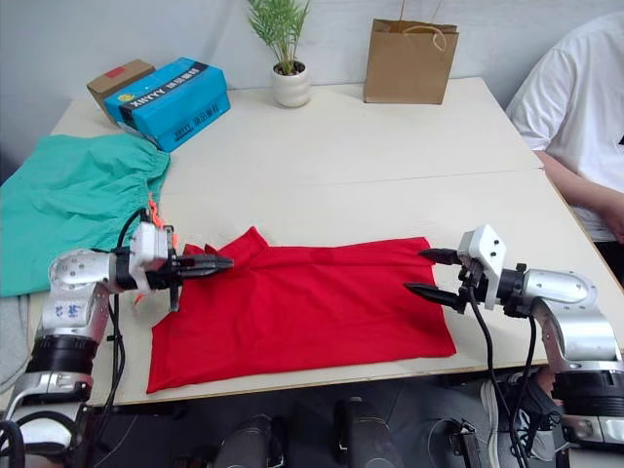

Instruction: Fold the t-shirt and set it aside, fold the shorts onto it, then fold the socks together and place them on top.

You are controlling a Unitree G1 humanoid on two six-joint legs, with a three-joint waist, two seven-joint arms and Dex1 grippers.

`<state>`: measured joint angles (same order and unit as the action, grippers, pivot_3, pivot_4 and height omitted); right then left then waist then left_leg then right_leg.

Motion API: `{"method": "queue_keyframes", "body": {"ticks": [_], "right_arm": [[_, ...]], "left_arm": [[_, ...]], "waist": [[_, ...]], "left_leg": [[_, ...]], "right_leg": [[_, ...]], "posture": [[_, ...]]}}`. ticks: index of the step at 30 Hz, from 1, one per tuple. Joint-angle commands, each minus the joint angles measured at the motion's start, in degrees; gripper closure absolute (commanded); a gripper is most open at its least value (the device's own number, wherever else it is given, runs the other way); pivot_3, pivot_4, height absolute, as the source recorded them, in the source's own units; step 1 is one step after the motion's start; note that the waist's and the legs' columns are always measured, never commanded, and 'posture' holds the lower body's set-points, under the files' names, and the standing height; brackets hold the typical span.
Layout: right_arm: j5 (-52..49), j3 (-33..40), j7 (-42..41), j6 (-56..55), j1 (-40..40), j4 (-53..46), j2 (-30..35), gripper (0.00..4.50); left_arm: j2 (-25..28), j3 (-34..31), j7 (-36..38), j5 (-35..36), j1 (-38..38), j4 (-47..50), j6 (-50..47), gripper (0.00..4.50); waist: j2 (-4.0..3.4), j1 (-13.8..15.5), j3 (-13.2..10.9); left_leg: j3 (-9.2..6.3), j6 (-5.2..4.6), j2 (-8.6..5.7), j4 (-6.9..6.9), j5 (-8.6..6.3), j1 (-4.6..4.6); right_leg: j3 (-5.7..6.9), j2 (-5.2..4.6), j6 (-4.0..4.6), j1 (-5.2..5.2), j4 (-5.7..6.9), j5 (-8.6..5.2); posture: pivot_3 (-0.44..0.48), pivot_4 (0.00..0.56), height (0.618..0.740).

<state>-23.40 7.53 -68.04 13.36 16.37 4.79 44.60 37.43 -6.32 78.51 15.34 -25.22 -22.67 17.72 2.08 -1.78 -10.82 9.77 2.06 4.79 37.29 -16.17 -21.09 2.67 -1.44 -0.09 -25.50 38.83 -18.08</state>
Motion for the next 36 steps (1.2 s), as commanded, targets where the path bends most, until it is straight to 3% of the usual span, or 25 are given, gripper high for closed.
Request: {"method": "queue_keyframes", "body": {"ticks": [1,6,10,13,16,23,24,27,30,33,36], "right_arm": [[-0.7,2.1,0.0,-1.4,-0.5,-1.3,0.9,0.77],[-0.6,1.7,0.0,-1.8,-0.5,-0.6,0.8,0.77],[-0.4,1.5,-0.1,-2.2,-0.5,0.0,0.6,0.77],[-0.3,1.4,-0.4,-2.4,-0.8,0.6,0.6,0.77],[-0.4,1.5,-1.6,-2.4,-1.7,1.2,1.4,0.77],[-7.2,4.1,-5.4,6.0,-1.3,-1.9,4.7,0.77],[-8.6,4.3,-5.2,7.7,-0.3,-2.6,4.4,0.77],[-10.8,3.6,-2.5,10.5,3.8,-3.2,1.6,1.37],[-7.5,0.1,0.7,8.0,8.8,-0.9,-2.9,2.43],[-0.8,-4.1,3.8,2.1,13.6,4.5,-6.8,3.46],[5.0,-6.9,7.7,-3.5,18.2,11.0,-10.2,4.50]], "left_arm": [[2.0,0.4,1.0,-1.9,1.7,0.2,12.1,4.48],[3.4,2.3,-1.2,-6.3,1.6,-6.2,23.7,4.48],[4.6,3.4,-1.9,-5.9,1.1,-8.6,20.9,4.48],[5.3,3.4,-2.2,-5.1,1.0,-8.4,20.2,3.85],[7.0,2.6,-1.7,-3.0,2.3,-6.1,18.2,2.93],[15.4,-3.6,-0.9,9.1,7.9,5.8,-6.3,0.72],[15.9,-4.9,-2.4,11.9,8.0,7.9,-12.6,0.72],[14.9,-7.7,-7.9,18.7,6.8,12.9,-27.0,0.69],[11.4,-7.3,-13.9,20.6,4.2,15.7,-34.7,0.69],[7.7,-3.6,-19.3,15.2,1.3,15.2,-35.2,1.29],[4.0,-0.7,-23.4,10.9,-1.4,13.3,-34.3,2.29]], "waist": [[0.00,0.0,0.0],[-0.01,0.1,0.0],[-0.01,0.0,0.0],[-0.01,0.0,0.0],[-0.01,0.0,0.0],[-0.01,-0.5,0.0],[-0.01,-0.5,0.0],[0.00,-0.7,0.0],[0.00,-0.8,0.0],[0.00,-0.8,0.0],[0.00,-0.8,0.0]], "left_leg": [[-0.03,-0.01,0.00,0.00,-0.01,-0.01],[-0.06,-0.12,-0.01,-0.02,-0.07,-0.02],[-0.05,-0.17,0.00,-0.05,-0.09,-0.04],[-0.06,-0.18,0.00,-0.06,-0.10,-0.05],[-0.05,-0.18,0.00,-0.07,-0.10,-0.05],[-0.05,-0.15,0.04,-0.14,-0.09,-0.01],[-0.06,-0.16,0.04,-0.13,-0.09,-0.02],[-0.09,-0.16,0.03,-0.10,-0.10,-0.03],[-0.13,-0.14,0.02,-0.10,-0.08,-0.02],[-0.13,-0.12,0.00,-0.09,-0.07,-0.05],[-0.12,-0.11,0.00,-0.07,-0.06,-0.09]], "right_leg": [[0.01,0.00,0.00,0.00,-0.01,0.00],[0.02,0.00,-0.03,0.04,-0.10,0.02],[0.05,0.01,-0.05,0.04,-0.16,0.03],[0.07,0.01,-0.05,0.04,-0.18,0.03],[0.07,0.00,-0.05,0.04,-0.18,0.03],[0.07,0.01,-0.05,0.03,-0.19,0.03],[0.07,0.01,-0.05,0.03,-0.19,0.03],[0.05,0.00,-0.05,0.05,-0.17,0.03],[0.04,0.01,-0.05,0.06,-0.13,0.03],[0.04,0.02,-0.05,0.05,-0.14,0.03],[0.04,0.01,-0.05,0.04,-0.16,0.03]], "posture": [[0.000,0.150,0.740],[0.000,0.150,0.740],[0.000,0.150,0.740],[0.000,0.150,0.740],[0.000,0.150,0.740],[0.000,0.150,0.740],[0.000,0.150,0.740],[0.000,0.150,0.740],[0.000,0.150,0.740],[0.000,0.150,0.740],[0.000,0.150,0.740]]}}
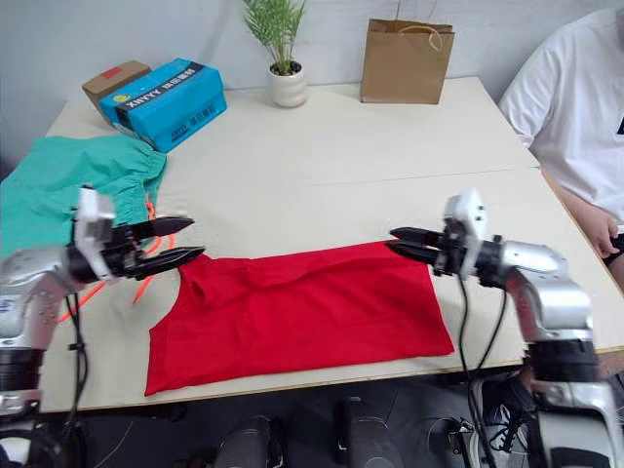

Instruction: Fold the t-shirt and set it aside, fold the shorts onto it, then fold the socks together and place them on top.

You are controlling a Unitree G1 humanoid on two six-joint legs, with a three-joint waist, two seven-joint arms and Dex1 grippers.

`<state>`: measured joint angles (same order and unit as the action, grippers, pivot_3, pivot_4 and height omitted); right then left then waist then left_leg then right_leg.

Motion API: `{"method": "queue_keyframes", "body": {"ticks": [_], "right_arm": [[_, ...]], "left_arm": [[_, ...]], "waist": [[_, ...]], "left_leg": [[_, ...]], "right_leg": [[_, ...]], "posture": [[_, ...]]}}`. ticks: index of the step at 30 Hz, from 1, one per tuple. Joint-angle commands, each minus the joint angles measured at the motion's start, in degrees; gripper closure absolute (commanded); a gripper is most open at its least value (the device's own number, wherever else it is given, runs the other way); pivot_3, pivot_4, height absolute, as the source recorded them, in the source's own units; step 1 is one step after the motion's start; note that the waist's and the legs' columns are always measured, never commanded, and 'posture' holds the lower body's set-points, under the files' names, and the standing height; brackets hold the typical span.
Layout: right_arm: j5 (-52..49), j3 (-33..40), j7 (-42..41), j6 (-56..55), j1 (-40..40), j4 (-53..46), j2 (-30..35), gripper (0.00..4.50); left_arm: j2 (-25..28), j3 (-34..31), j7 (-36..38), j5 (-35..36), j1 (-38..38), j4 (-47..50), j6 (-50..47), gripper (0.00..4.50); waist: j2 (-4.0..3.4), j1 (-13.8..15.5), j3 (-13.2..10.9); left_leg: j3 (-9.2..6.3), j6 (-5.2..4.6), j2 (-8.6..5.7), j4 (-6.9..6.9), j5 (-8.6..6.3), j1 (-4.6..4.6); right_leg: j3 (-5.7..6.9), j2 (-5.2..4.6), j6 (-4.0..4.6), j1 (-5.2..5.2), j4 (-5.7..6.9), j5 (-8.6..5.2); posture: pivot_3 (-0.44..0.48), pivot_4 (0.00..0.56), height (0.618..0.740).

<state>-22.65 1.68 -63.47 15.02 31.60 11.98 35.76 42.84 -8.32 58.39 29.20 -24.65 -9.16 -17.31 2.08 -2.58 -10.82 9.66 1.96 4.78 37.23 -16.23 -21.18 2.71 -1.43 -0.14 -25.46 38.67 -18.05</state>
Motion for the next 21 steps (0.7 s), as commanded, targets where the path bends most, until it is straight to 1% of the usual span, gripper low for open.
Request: {"method": "queue_keyframes", "body": {"ticks": [1,4,5,7,9,13,17,21], "right_arm": [[5.4,-1.9,3.3,-6.6,4.3,5.8,-2.4,4.50],[11.5,-6.7,3.2,-12.8,8.7,14.1,-4.9,4.50],[12.8,-8.0,2.6,-13.3,9.9,16.3,-5.4,4.50],[14.1,-9.5,0.9,-13.5,11.4,19.1,-5.9,4.50],[15.0,-10.9,-1.8,-14.2,11.8,20.2,-5.4,4.50],[14.8,-11.6,-6.1,-14.3,9.9,17.7,-3.9,4.50],[14.5,-10.7,-6.7,-15.7,6.7,15.8,-2.7,4.50],[15.8,-10.1,-6.1,-20.6,3.6,16.9,-0.5,4.50]], "left_arm": [[-2.8,2.2,-4.1,-3.8,-2.7,-0.5,0.7,2.62],[-7.1,6.8,-5.3,-8.1,-5.2,-2.1,2.3,3.57],[-7.7,8.9,-4.8,-10.1,-6.0,-2.7,3.1,3.96],[-8.2,11.2,-3.7,-12.3,-6.9,-3.8,4.1,4.48],[-7.6,12.8,-1.3,-13.4,-7.0,-4.2,4.2,4.48],[-4.9,14.3,4.8,-13.5,-5.6,-2.6,3.9,4.48],[-1.6,14.2,9.7,-12.2,-2.5,0.8,2.2,4.48],[1.5,12.4,11.5,-10.0,1.8,6.3,-2.5,4.48]], "waist": [[0.00,0.0,0.0],[0.00,-0.1,0.0],[0.00,-0.2,0.0],[0.00,-0.4,0.0],[0.00,-0.6,0.0],[-0.01,-0.8,0.0],[-0.01,-0.7,0.0],[0.00,-0.6,0.0]], "left_leg": [[0.01,0.00,0.00,0.01,0.00,-0.01],[0.07,0.00,0.00,0.01,0.00,-0.01],[0.08,0.00,0.00,0.03,0.00,-0.01],[0.10,0.01,0.00,0.02,0.01,0.00],[0.12,0.01,0.02,0.00,0.01,0.00],[0.16,0.02,0.05,-0.02,0.01,0.02],[0.15,0.03,0.05,0.01,0.01,0.03],[0.15,0.02,0.03,0.03,0.01,0.04]], "right_leg": [[0.00,0.00,0.00,-0.01,0.00,0.00],[-0.01,-0.01,0.00,-0.02,0.00,0.00],[-0.01,0.00,0.00,-0.01,0.00,0.00],[-0.01,0.01,0.00,-0.02,0.01,0.00],[-0.01,0.01,0.00,-0.02,0.01,0.00],[-0.03,0.02,0.01,-0.07,0.03,-0.01],[-0.05,0.01,0.01,-0.06,0.06,-0.01],[-0.06,-0.02,0.01,-0.05,0.05,-0.01]], "posture": [[0.000,0.150,0.740],[0.000,0.150,0.740],[0.000,0.150,0.740],[0.000,0.150,0.740],[0.000,0.150,0.740],[0.000,0.150,0.740],[0.000,0.150,0.740],[0.000,0.150,0.740]]}}
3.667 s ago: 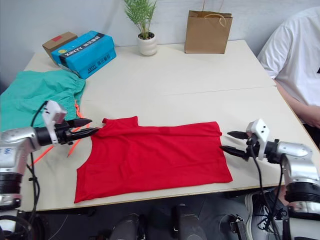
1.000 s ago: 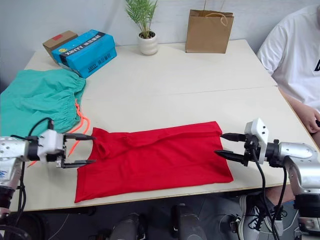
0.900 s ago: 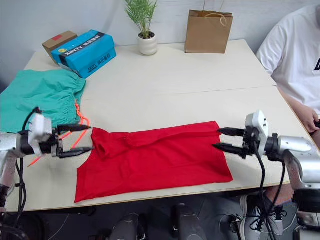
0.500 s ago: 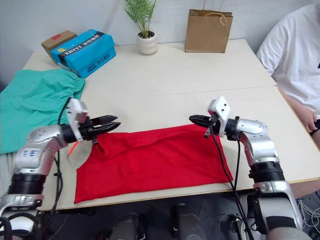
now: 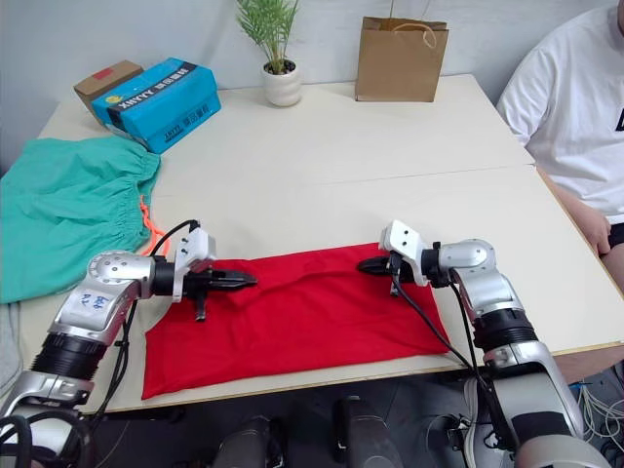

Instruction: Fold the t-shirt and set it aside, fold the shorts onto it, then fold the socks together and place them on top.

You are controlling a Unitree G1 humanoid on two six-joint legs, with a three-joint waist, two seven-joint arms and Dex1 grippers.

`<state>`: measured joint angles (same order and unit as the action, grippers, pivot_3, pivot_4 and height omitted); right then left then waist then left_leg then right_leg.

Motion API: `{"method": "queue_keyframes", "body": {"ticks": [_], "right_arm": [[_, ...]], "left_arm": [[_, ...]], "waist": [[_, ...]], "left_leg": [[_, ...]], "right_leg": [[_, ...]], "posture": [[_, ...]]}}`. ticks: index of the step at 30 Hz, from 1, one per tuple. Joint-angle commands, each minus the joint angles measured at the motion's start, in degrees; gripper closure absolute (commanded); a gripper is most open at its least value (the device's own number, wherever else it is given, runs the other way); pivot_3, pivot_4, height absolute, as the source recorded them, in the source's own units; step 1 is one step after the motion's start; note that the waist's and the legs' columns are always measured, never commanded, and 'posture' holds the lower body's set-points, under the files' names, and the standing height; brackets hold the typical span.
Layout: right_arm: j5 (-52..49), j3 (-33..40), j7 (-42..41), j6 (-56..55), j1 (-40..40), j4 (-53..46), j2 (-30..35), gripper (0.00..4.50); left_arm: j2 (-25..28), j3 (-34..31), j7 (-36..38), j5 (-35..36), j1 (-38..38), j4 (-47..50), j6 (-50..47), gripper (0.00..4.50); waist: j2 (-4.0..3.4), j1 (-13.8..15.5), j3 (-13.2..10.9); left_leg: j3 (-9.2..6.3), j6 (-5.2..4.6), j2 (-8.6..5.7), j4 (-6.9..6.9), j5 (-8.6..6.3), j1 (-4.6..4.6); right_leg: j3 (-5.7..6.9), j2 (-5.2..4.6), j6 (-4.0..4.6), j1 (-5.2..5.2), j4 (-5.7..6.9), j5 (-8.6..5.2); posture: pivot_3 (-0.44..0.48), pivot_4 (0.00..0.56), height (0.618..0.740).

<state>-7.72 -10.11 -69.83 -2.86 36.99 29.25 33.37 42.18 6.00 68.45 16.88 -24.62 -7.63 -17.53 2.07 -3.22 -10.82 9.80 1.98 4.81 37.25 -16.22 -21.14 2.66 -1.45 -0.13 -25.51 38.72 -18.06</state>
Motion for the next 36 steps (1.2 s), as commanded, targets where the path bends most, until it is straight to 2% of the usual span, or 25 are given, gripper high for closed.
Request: {"method": "queue_keyframes", "body": {"ticks": [1,5,8,11,14,19,22,26,32,36], "right_arm": [[0.3,2.5,0.9,-2.8,-2.3,-0.1,2.0,4.50],[-0.7,4.8,1.5,-4.6,-3.9,0.8,2.9,4.50],[-3.4,6.8,0.3,-4.5,-4.9,-1.0,2.9,4.50],[-5.2,7.9,-0.3,-4.0,-5.1,-2.4,2.3,4.50],[-5.6,6.9,0.4,-3.6,-4.0,-3.7,-0.4,4.50],[-4.0,5.6,1.1,-3.7,-3.1,-2.9,-3.0,4.50],[-3.6,5.1,0.9,-3.8,-2.6,-2.5,-3.9,4.50],[-3.1,4.5,-0.2,-3.3,-2.1,-2.2,-4.1,4.50],[-2.8,4.2,-1.1,-2.8,-2.5,-2.2,-3.6,4.50],[-3.0,4.6,-1.3,-2.7,-3.7,-3.1,-2.9,4.50]], "left_arm": [[3.2,-2.7,1.7,3.0,3.2,6.4,-3.7,4.48],[6.0,-8.2,2.5,10.1,8.9,12.6,-11.3,4.48],[5.5,-18.8,0.2,20.7,11.4,14.8,-19.3,4.48],[4.6,-23.9,-4.7,22.1,11.1,13.7,-20.2,4.48],[4.3,-21.0,-12.0,10.4,9.8,8.3,-9.9,4.48],[1.5,-15.9,-14.1,4.8,6.6,4.4,-3.9,4.48],[1.5,-14.2,-11.8,4.6,6.2,3.8,-3.0,4.48],[7.4,-11.1,-4.6,3.5,9.3,5.7,-3.5,4.48],[12.2,-12.6,2.3,9.3,12.3,10.8,-9.0,4.48],[12.9,-20.1,3.0,22.7,13.9,17.8,-21.6,4.48]], "waist": [[0.00,0.0,0.0],[0.00,0.0,0.0],[0.01,0.0,0.0],[0.00,0.0,0.0],[0.00,-0.1,0.0],[0.00,0.0,0.0],[0.01,0.0,0.0],[0.01,-0.4,0.0],[0.00,-0.2,0.0],[0.01,-0.1,0.0]], "left_leg": [[-0.02,0.00,0.00,0.01,0.00,0.01],[-0.05,-0.01,0.00,0.02,-0.01,0.02],[-0.10,-0.01,0.00,0.05,0.00,0.01],[-0.14,-0.02,0.00,0.05,0.01,0.00],[-0.15,-0.02,-0.03,0.03,0.01,0.07],[-0.14,-0.01,-0.02,-0.06,0.00,0.01],[-0.13,-0.02,-0.02,-0.04,0.00,-0.02],[-0.06,0.00,0.01,-0.10,-0.01,0.03],[-0.08,0.02,0.02,-0.08,-0.01,0.03],[-0.10,0.00,0.02,-0.06,-0.02,-0.01]], "right_leg": [[0.00,0.00,0.00,0.02,-0.01,0.00],[-0.01,-0.01,0.00,0.04,0.00,0.00],[-0.01,-0.01,0.00,0.04,0.00,0.00],[0.00,0.00,0.00,0.05,0.03,0.00],[-0.01,0.00,0.00,0.10,0.02,0.00],[0.01,0.00,0.00,0.08,-0.06,0.00],[0.02,0.00,0.00,0.07,-0.09,0.00],[0.01,0.01,0.01,0.03,-0.07,0.00],[0.01,0.00,0.05,0.02,-0.04,-0.03],[0.02,-0.01,0.05,0.03,-0.05,-0.03]], "posture": [[0.000,0.150,0.740],[0.000,0.150,0.740],[0.000,0.150,0.740],[0.000,0.150,0.740],[0.000,0.150,0.740],[0.000,0.150,0.740],[0.000,0.150,0.740],[0.000,0.150,0.740],[0.000,0.150,0.740],[0.000,0.150,0.740]]}}
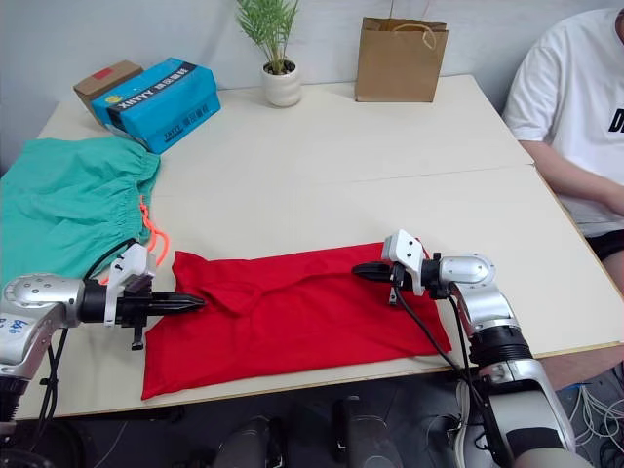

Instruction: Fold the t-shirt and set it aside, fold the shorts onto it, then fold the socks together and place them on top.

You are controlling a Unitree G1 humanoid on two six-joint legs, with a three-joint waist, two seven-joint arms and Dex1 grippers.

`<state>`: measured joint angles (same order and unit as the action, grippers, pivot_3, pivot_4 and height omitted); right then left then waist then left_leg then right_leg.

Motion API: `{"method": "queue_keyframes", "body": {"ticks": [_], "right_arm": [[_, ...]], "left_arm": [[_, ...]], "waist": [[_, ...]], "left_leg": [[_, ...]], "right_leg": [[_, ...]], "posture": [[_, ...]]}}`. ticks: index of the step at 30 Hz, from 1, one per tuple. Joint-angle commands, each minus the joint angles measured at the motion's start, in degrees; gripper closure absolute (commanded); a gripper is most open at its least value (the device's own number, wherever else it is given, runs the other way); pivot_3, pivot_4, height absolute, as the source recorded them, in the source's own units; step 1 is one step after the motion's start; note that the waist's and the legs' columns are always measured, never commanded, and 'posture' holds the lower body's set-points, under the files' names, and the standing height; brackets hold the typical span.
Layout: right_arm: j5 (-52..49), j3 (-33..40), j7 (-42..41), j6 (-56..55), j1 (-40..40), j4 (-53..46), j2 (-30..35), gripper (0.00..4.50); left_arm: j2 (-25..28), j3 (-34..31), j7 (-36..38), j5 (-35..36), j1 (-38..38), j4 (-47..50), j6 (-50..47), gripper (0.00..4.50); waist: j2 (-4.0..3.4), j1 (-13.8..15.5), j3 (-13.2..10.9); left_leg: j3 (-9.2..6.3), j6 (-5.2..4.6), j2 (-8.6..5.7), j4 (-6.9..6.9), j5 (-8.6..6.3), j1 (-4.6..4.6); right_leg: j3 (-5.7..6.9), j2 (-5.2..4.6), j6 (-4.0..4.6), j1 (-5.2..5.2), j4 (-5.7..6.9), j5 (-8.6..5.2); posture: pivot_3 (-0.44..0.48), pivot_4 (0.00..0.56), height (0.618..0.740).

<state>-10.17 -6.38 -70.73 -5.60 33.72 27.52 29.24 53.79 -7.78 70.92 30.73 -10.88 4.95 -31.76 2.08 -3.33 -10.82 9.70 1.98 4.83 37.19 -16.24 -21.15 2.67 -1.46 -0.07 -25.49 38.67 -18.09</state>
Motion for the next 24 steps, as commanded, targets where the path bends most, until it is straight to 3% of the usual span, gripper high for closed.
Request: {"method": "queue_keyframes", "body": {"ticks": [1,5,11,18,24], "right_arm": [[-0.7,1.0,-0.4,0.1,-0.6,-1.6,1.4,4.50],[-1.2,1.7,0.0,0.6,-1.3,-2.2,2.1,4.50],[-1.3,1.4,0.2,0.6,-1.9,-2.4,2.0,4.50],[-1.3,1.3,0.4,0.8,-1.9,-2.8,1.8,4.50],[-1.4,1.6,0.9,1.2,-2.3,-3.3,1.9,4.50]], "left_arm": [[1.8,-7.9,0.2,10.7,0.6,6.1,-9.7,4.48],[0.6,-9.3,-6.9,2.0,0.2,1.8,-1.0,4.48],[-3.7,-1.7,-15.0,-11.9,-5.1,-8.9,12.3,4.48],[-4.7,4.1,-12.9,-17.1,-6.1,-12.8,17.8,4.48],[-3.5,3.9,-6.4,-14.9,-5.0,-12.0,19.7,4.48]], "waist": [[0.00,0.0,0.0],[-0.01,0.0,0.0],[-0.01,0.1,0.0],[0.00,-0.1,0.0],[-0.01,0.0,0.0]], "left_leg": [[-0.01,0.00,0.00,0.01,0.00,0.00],[-0.03,0.00,-0.02,0.01,0.01,0.04],[-0.03,0.00,-0.03,-0.04,0.01,0.05],[0.03,-0.04,-0.01,-0.01,-0.02,0.00],[0.05,-0.01,0.00,-0.03,-0.01,0.04]], "right_leg": [[0.00,0.00,0.00,0.00,0.00,0.00],[-0.01,0.00,0.00,0.01,0.02,0.00],[0.00,0.01,0.00,0.02,-0.02,0.00],[0.00,0.01,-0.01,0.00,-0.04,0.01],[0.01,0.01,-0.01,0.00,0.00,0.00]], "posture": [[0.000,0.150,0.740],[0.000,0.150,0.740],[0.000,0.150,0.740],[0.000,0.150,0.740],[0.000,0.150,0.740]]}}
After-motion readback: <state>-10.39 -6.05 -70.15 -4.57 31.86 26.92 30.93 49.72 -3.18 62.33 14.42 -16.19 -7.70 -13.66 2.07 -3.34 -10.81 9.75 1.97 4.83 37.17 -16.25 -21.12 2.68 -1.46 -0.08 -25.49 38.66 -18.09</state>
